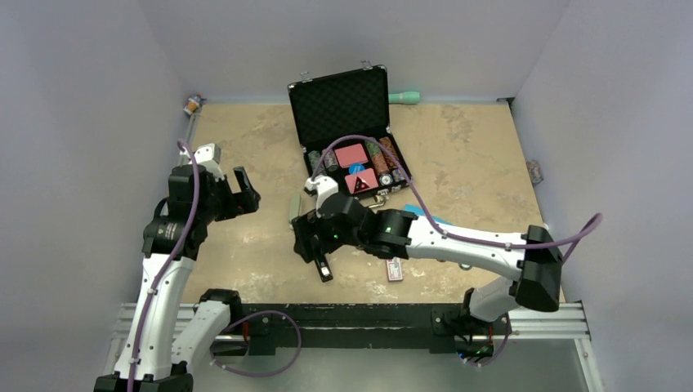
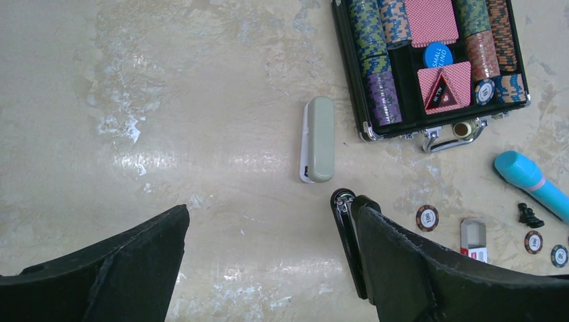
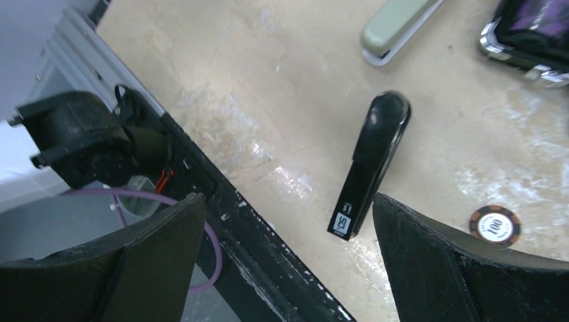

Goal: Unload the staples from the stapler

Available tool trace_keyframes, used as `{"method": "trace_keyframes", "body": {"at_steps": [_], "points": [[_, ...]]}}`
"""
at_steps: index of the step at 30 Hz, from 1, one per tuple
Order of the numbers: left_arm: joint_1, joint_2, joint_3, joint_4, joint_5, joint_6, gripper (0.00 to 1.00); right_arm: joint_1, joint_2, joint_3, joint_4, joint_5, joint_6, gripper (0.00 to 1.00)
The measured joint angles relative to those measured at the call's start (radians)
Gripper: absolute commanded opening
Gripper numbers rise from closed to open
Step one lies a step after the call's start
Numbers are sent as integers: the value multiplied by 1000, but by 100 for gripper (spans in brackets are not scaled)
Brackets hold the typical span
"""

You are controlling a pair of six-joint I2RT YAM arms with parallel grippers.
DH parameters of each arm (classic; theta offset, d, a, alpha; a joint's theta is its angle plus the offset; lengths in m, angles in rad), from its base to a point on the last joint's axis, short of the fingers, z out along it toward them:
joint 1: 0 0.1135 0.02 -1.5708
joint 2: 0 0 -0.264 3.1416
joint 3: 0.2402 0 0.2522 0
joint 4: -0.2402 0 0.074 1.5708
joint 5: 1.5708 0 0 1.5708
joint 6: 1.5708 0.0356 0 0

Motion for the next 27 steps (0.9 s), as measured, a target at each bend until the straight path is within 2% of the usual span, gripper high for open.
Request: {"method": "trace_keyframes", "body": {"at_steps": [10, 17, 22, 27], "points": [[0, -10, 0, 0, -7, 0, 100, 86, 214, 95, -66, 50, 3, 97], [0, -15, 0, 0, -7, -1, 100, 84, 327, 121, -124, 175, 38, 97], [0, -15, 0, 0, -7, -3, 100, 71, 395, 123, -138, 197, 48, 95], [0, -15, 0, 0, -7, -4, 100, 44, 405, 122, -125, 194, 48, 88]]}}
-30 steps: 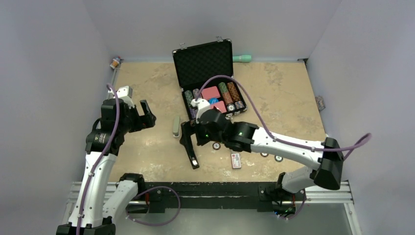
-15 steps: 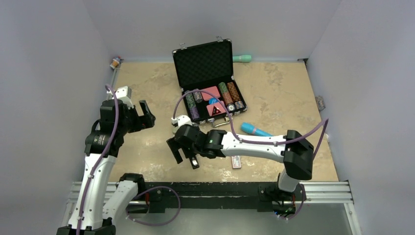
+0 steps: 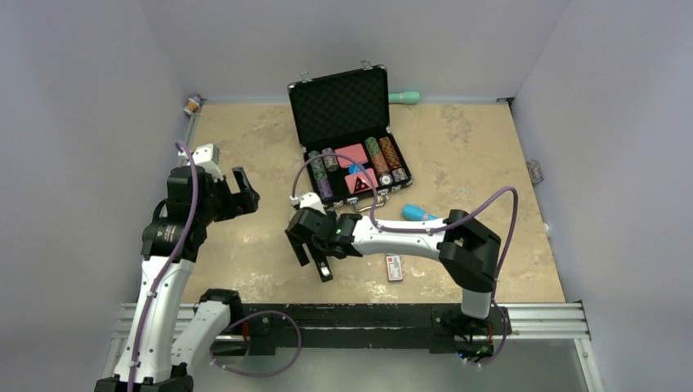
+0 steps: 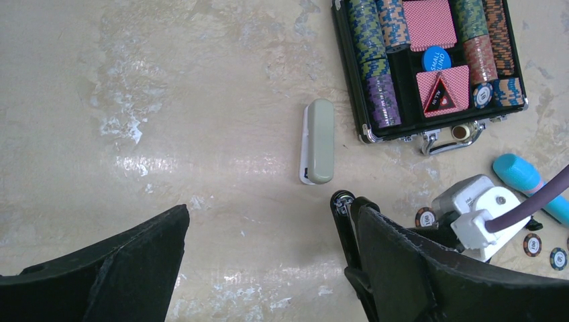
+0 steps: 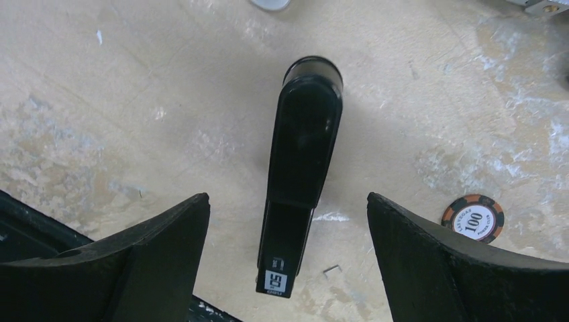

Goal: Unload the staples from the stapler

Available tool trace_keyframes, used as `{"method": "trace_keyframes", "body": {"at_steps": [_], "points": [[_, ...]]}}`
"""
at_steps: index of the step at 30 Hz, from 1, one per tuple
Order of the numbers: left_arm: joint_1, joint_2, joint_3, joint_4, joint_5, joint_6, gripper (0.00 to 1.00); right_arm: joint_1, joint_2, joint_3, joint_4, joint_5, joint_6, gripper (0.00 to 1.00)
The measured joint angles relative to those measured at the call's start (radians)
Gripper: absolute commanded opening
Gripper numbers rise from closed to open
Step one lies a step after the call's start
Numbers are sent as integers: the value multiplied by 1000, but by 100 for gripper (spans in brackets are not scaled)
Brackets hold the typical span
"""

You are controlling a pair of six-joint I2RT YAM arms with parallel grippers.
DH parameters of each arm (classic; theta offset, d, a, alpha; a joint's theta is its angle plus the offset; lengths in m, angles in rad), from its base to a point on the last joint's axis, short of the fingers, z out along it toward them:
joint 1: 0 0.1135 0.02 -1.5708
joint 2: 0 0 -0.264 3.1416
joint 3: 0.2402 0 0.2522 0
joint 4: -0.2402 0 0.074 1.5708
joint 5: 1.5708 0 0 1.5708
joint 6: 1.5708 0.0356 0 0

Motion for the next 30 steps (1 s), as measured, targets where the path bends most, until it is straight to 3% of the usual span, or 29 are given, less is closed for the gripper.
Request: {"method": "trace_keyframes", "body": {"at_steps": [18, 23, 28, 30], "points": [[0, 1, 0, 0, 0, 0, 100, -21, 46, -39, 50, -22, 5, 58], [0, 1, 0, 0, 0, 0, 100, -21, 52, -67, 55, -28, 11, 40], [0, 5, 0, 0, 0, 0, 100, -21, 52, -69, 58, -19, 13, 0], [0, 8, 0, 0, 0, 0, 100, -21, 52, -69, 59, -18, 14, 0]]}}
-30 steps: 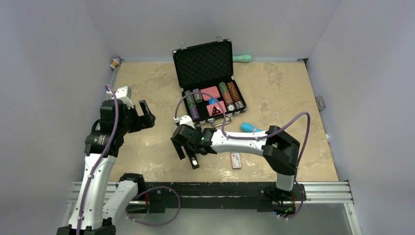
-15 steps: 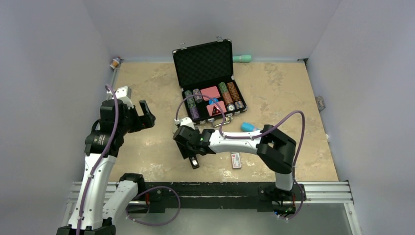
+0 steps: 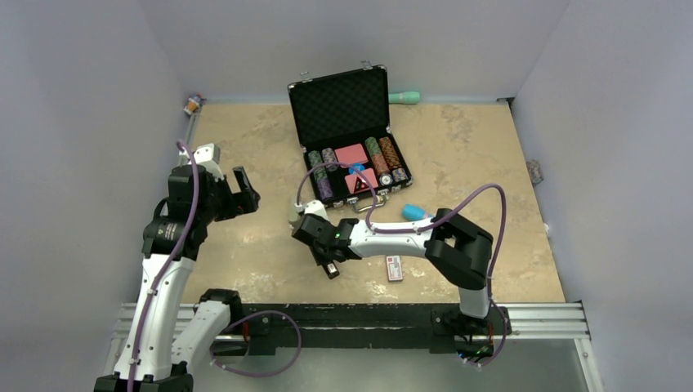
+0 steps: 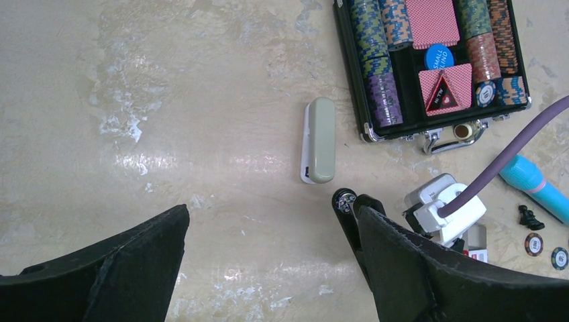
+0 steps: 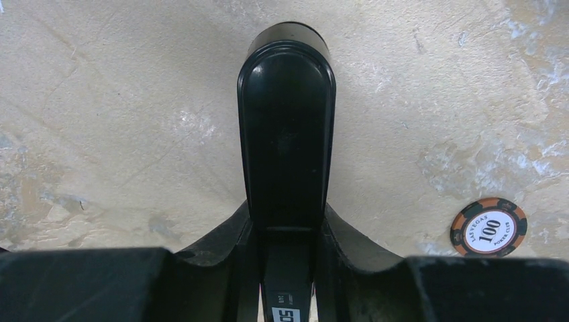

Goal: Unload the staples from the stapler

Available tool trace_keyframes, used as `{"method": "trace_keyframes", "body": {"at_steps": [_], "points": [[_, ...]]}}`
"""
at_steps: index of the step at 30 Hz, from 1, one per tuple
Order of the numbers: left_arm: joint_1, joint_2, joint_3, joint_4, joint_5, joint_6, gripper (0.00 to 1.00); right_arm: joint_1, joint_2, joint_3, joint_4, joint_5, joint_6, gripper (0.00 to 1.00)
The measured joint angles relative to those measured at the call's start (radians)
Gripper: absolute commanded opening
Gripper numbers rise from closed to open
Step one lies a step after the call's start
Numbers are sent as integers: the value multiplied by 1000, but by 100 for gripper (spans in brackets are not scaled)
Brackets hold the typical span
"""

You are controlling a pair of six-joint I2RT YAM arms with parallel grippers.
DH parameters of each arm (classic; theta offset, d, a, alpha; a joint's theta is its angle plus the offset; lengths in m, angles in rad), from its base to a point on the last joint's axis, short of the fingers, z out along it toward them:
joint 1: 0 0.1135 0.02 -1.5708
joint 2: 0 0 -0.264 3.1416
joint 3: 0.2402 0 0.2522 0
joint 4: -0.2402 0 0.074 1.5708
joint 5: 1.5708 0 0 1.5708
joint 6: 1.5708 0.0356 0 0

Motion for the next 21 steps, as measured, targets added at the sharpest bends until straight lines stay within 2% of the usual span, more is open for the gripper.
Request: {"method": "trace_keyframes", "body": {"at_steps": [9, 16, 21], "points": [[0, 5, 0, 1, 8, 0, 100, 0, -61, -21, -50, 3, 0, 0], [-1, -26, -6, 32, 68, -3, 100, -20, -241, -39, -47, -8, -3, 0], [-1, -29, -32, 98, 143, -6, 100, -95, -389, -79, 10, -64, -19, 0]]}}
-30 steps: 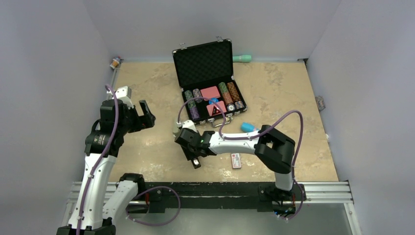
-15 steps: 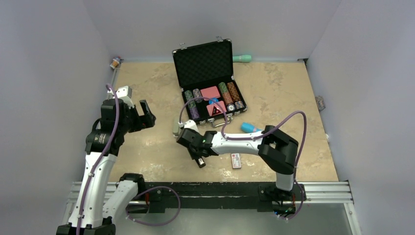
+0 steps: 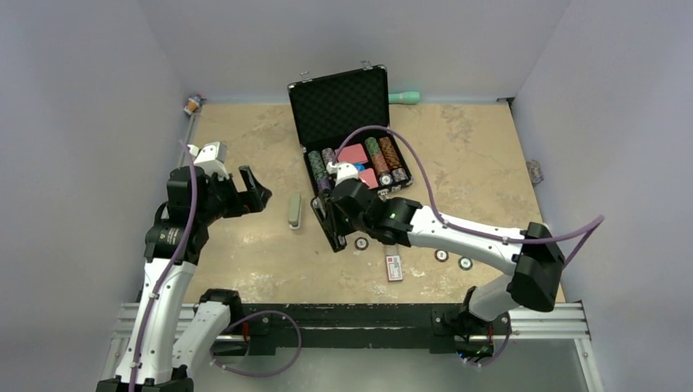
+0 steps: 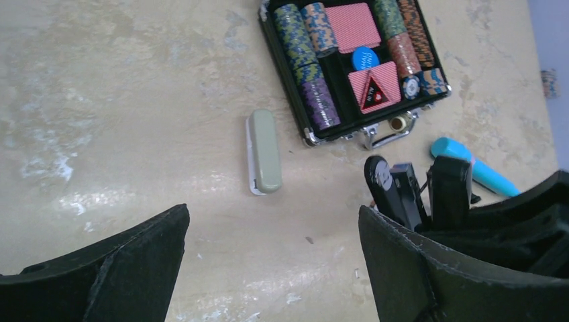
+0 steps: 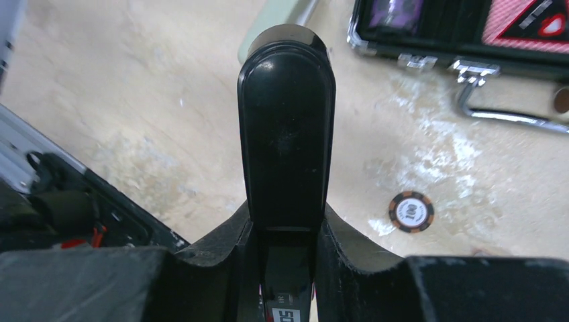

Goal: Unload the staples from the stapler

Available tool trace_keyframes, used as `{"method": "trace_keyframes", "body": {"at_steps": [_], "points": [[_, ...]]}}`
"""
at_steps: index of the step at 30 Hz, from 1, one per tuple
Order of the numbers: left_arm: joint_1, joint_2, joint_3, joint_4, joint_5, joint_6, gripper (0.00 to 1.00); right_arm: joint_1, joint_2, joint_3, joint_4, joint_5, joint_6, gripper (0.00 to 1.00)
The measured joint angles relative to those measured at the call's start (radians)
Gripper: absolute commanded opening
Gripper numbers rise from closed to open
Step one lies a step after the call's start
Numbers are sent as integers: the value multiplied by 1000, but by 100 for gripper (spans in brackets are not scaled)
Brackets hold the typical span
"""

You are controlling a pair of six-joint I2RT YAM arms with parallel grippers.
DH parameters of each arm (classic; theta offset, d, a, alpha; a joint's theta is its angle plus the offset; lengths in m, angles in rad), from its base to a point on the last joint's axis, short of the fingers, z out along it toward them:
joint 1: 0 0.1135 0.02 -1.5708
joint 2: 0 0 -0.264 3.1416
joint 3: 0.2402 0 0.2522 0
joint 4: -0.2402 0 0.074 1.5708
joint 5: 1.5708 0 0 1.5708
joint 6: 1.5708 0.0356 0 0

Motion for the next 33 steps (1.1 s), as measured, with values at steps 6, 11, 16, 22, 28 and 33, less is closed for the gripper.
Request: {"method": "trace_keyframes", "body": {"at_steps": [6, 11, 16, 22, 28, 33], "points": [[0, -6, -68, 123, 177, -67, 100, -89, -106, -21, 74, -85, -38, 0], [0, -37, -133, 267, 356, -152, 100, -136, -164, -32, 145, -192, -51, 0], [0, -152, -230, 452, 492, -263, 100, -168, -209, -32, 216, -295, -65, 0], [0, -191, -275, 811, 639, -435, 100, -216, -263, -32, 315, -479, -56, 0], [0, -160, -344, 1189, 724, -628, 100, -254, -292, -29, 437, -650, -16, 0], [1, -78, -410, 1552, 750, -820, 100, -257, -273, -5, 497, -771, 19, 0]]}}
